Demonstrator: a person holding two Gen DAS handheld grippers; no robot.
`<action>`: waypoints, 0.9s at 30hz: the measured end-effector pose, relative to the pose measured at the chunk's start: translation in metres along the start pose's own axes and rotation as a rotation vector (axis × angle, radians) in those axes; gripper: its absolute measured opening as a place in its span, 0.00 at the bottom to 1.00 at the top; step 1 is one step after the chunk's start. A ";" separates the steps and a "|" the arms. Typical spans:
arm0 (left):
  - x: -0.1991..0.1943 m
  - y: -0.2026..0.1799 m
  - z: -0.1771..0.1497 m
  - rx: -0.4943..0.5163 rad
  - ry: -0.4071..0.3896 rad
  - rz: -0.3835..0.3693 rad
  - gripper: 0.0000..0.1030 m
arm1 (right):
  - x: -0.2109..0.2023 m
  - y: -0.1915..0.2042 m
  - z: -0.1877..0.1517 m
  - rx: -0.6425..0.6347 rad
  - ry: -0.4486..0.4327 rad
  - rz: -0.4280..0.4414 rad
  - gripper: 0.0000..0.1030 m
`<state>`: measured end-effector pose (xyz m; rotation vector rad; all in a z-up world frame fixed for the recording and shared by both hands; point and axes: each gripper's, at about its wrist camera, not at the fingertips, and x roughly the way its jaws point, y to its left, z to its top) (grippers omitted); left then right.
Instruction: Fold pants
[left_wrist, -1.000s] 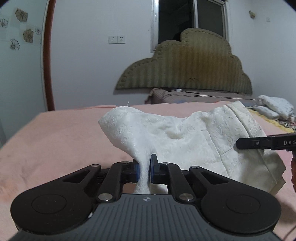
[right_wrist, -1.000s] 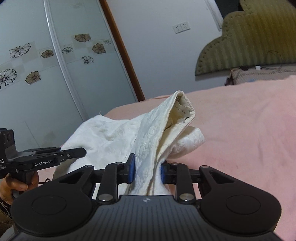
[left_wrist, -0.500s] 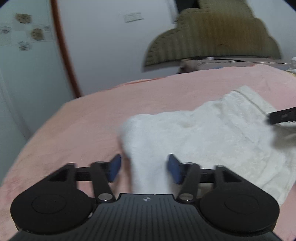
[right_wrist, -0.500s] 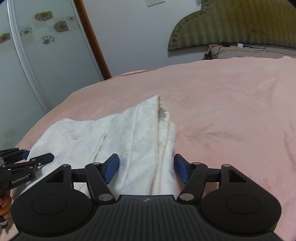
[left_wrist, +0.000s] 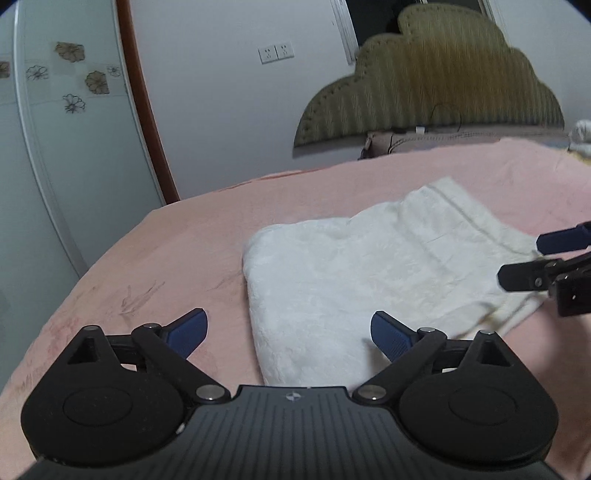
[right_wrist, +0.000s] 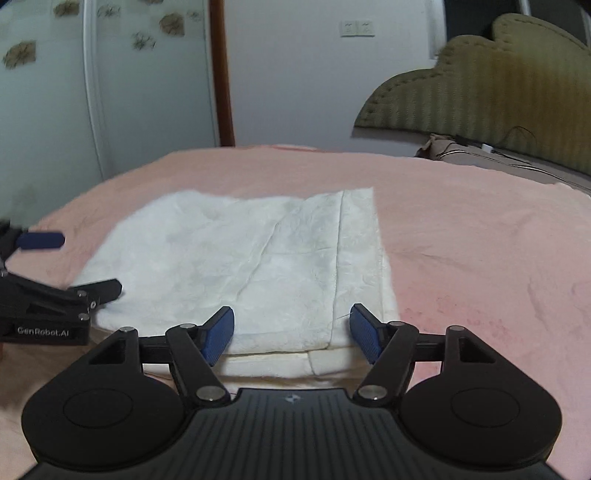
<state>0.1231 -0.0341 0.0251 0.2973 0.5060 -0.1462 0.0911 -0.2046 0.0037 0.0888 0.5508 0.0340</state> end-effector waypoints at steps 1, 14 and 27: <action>-0.008 -0.001 -0.004 -0.008 -0.001 -0.005 0.95 | -0.008 0.004 -0.001 0.006 -0.006 0.005 0.75; -0.028 -0.001 -0.058 -0.196 0.140 0.017 0.98 | -0.067 0.042 -0.032 0.113 0.065 0.179 0.95; -0.016 0.006 -0.066 -0.243 0.195 0.006 1.00 | -0.033 0.038 -0.065 0.125 0.135 -0.010 0.97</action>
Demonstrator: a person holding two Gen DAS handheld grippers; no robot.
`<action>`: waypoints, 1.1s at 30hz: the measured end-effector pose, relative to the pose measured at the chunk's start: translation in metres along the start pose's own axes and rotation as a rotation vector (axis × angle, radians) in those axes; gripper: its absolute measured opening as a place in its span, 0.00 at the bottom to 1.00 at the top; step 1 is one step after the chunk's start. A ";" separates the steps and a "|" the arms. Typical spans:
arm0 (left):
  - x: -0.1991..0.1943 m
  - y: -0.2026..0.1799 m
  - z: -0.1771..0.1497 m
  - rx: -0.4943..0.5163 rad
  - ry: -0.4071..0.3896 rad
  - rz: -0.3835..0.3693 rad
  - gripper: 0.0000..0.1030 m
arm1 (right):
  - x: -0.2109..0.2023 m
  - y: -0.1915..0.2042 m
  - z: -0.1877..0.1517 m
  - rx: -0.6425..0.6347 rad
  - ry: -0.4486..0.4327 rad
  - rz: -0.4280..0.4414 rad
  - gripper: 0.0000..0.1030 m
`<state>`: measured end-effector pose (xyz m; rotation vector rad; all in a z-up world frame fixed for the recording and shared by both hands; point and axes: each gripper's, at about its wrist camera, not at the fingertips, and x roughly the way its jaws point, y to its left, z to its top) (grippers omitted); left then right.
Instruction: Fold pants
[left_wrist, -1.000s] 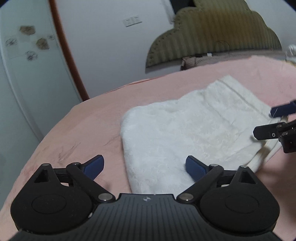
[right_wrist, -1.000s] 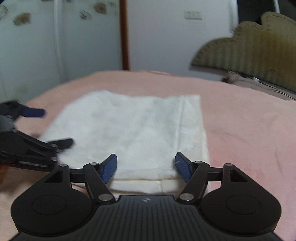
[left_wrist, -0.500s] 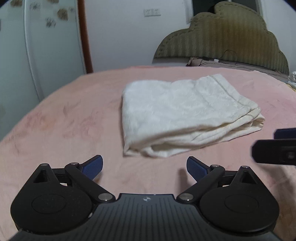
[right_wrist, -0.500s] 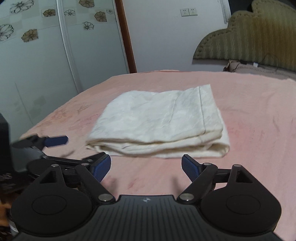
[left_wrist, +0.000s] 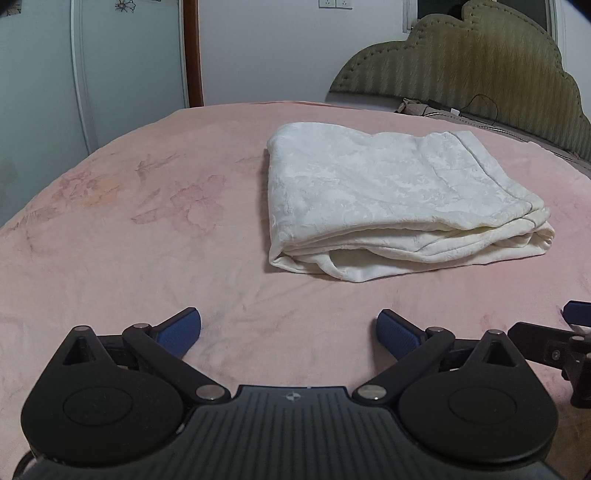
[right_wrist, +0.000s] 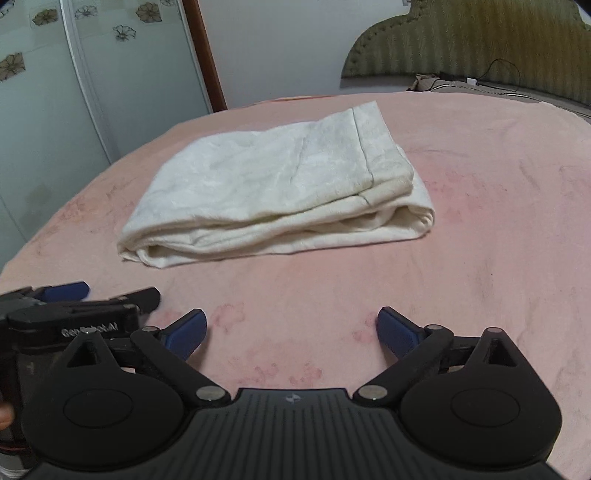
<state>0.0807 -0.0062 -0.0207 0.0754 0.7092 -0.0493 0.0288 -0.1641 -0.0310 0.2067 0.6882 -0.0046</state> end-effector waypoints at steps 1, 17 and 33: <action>0.000 -0.001 0.000 0.002 0.000 0.001 1.00 | -0.002 0.001 0.000 -0.004 -0.002 -0.005 0.97; 0.000 -0.001 0.000 0.001 0.000 0.001 1.00 | -0.060 0.008 0.033 0.193 -0.081 0.200 1.00; 0.000 -0.001 0.000 0.001 0.000 0.000 1.00 | 0.006 -0.002 -0.008 -0.033 -0.032 -0.219 1.00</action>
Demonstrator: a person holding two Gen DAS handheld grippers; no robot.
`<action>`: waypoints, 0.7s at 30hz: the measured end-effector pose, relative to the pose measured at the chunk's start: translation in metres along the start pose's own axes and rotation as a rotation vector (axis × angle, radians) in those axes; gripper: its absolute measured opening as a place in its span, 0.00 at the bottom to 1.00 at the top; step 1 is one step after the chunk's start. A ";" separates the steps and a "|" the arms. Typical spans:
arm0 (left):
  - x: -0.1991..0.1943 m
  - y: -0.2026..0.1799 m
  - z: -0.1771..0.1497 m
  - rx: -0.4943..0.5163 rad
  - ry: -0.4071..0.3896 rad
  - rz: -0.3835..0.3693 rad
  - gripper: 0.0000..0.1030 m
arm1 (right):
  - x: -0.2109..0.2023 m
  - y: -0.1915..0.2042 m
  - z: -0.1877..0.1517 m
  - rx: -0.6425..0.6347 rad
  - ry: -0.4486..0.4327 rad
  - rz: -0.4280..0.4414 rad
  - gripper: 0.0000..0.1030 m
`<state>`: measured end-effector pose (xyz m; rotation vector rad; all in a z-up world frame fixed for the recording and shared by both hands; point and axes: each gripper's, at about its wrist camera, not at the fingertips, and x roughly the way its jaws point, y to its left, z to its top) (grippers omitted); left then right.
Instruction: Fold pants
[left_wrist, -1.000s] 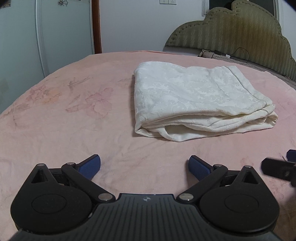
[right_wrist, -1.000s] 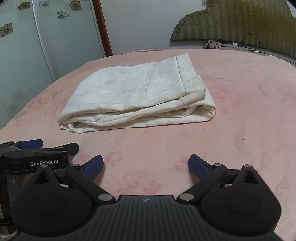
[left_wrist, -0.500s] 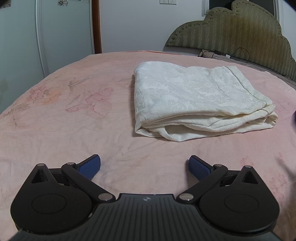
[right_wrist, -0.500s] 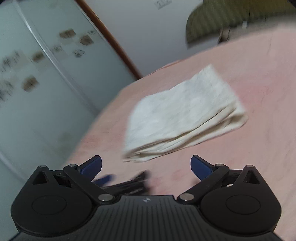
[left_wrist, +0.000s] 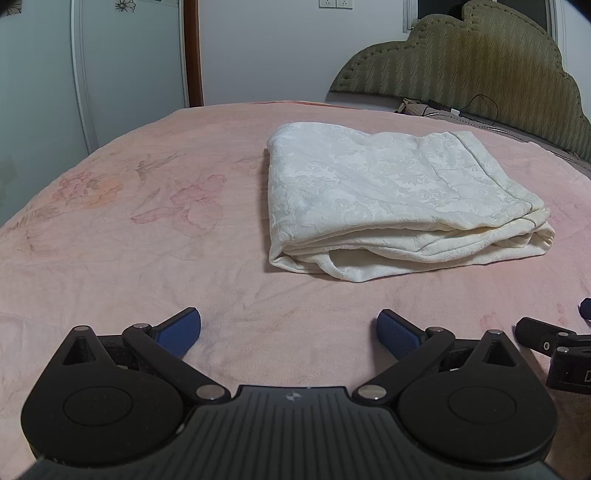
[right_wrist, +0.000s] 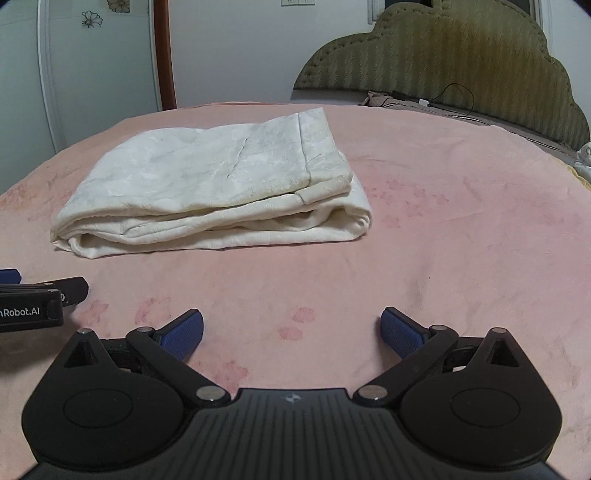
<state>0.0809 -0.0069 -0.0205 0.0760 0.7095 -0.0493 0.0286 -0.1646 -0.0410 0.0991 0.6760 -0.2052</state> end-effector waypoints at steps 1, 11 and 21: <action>0.000 0.000 0.000 0.000 0.000 0.000 1.00 | 0.000 0.001 0.000 0.000 0.001 -0.002 1.00; 0.001 -0.004 0.001 -0.004 0.001 0.009 1.00 | 0.001 0.001 0.000 0.000 0.000 -0.003 1.00; -0.002 -0.001 -0.001 -0.012 -0.007 0.006 1.00 | -0.002 0.001 -0.002 -0.013 -0.006 0.019 1.00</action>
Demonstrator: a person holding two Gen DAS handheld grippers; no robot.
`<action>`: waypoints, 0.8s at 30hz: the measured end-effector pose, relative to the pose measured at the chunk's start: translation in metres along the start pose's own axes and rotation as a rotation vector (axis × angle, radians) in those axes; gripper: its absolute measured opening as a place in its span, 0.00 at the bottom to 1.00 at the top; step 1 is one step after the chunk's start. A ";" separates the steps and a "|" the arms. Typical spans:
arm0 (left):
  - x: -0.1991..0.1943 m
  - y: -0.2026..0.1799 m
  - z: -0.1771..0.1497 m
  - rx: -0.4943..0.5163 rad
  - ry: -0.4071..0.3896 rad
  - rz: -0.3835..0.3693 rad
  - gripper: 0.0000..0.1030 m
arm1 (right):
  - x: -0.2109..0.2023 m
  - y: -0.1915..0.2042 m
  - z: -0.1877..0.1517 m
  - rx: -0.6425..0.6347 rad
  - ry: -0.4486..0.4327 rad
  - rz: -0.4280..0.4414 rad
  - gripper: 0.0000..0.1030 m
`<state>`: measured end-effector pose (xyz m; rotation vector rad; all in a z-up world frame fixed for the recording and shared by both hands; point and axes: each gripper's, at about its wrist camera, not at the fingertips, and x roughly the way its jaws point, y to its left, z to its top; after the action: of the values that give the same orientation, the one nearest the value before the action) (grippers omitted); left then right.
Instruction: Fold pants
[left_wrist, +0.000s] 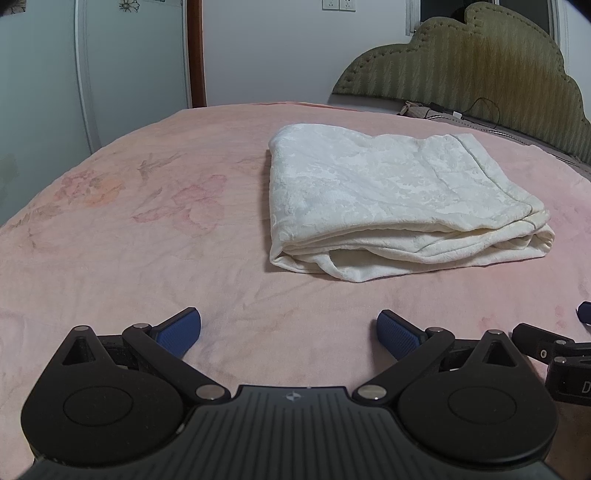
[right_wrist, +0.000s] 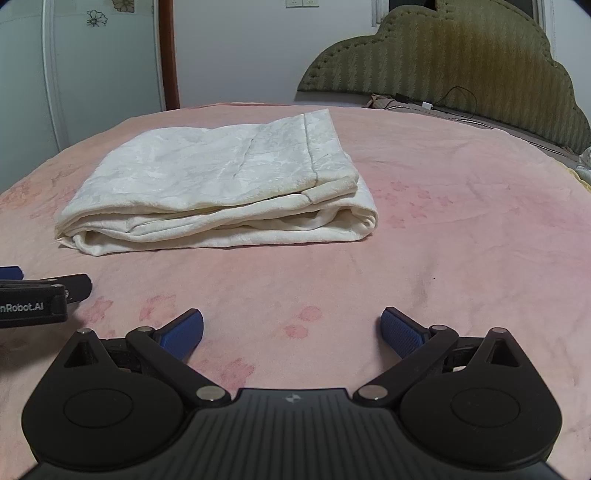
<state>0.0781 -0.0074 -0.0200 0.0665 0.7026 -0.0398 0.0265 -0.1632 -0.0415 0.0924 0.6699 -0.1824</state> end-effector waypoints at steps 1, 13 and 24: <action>0.000 0.000 0.000 0.000 0.000 0.001 1.00 | 0.001 0.001 0.000 -0.003 0.002 -0.003 1.00; -0.006 0.000 -0.003 -0.004 -0.001 0.024 1.00 | 0.001 0.001 0.001 0.002 0.002 0.002 1.00; -0.005 0.000 -0.003 -0.004 0.000 0.024 1.00 | 0.001 0.001 0.000 0.002 0.002 0.003 1.00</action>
<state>0.0720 -0.0074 -0.0189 0.0710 0.7013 -0.0159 0.0278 -0.1624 -0.0418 0.0959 0.6718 -0.1802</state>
